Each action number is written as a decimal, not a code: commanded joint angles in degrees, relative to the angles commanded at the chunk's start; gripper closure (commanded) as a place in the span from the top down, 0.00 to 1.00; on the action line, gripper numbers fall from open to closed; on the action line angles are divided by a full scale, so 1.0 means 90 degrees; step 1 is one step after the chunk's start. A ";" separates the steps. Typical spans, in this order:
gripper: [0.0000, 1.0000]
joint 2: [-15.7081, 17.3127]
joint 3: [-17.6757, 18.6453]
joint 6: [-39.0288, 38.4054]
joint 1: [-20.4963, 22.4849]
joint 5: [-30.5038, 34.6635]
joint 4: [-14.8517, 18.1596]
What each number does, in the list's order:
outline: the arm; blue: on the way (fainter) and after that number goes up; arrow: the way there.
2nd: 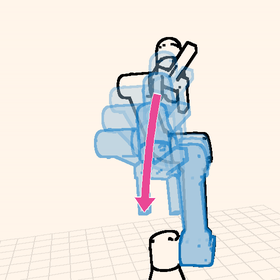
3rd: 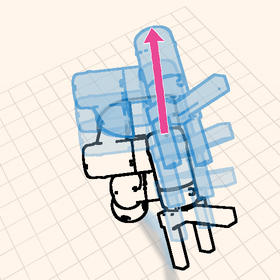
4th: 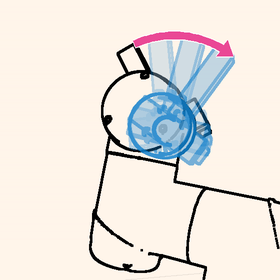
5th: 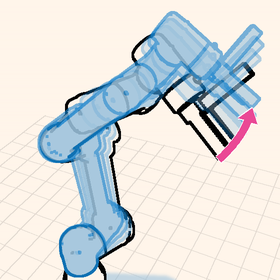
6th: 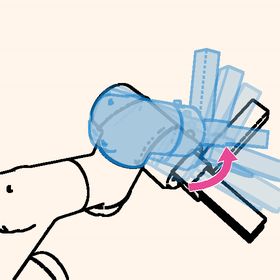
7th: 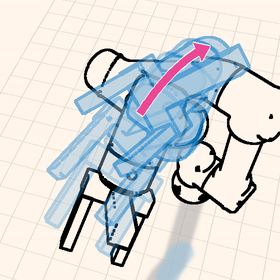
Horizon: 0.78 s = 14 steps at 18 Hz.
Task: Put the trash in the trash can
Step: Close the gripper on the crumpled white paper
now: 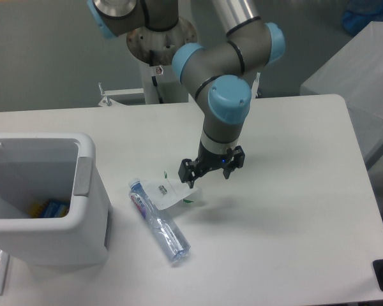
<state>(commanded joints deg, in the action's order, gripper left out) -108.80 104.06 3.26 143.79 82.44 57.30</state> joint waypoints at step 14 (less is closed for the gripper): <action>0.93 -0.0450 -0.0098 -0.0294 -0.0498 -0.0273 -0.0020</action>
<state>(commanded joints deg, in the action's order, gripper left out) -112.85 103.18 0.62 139.31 79.98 57.13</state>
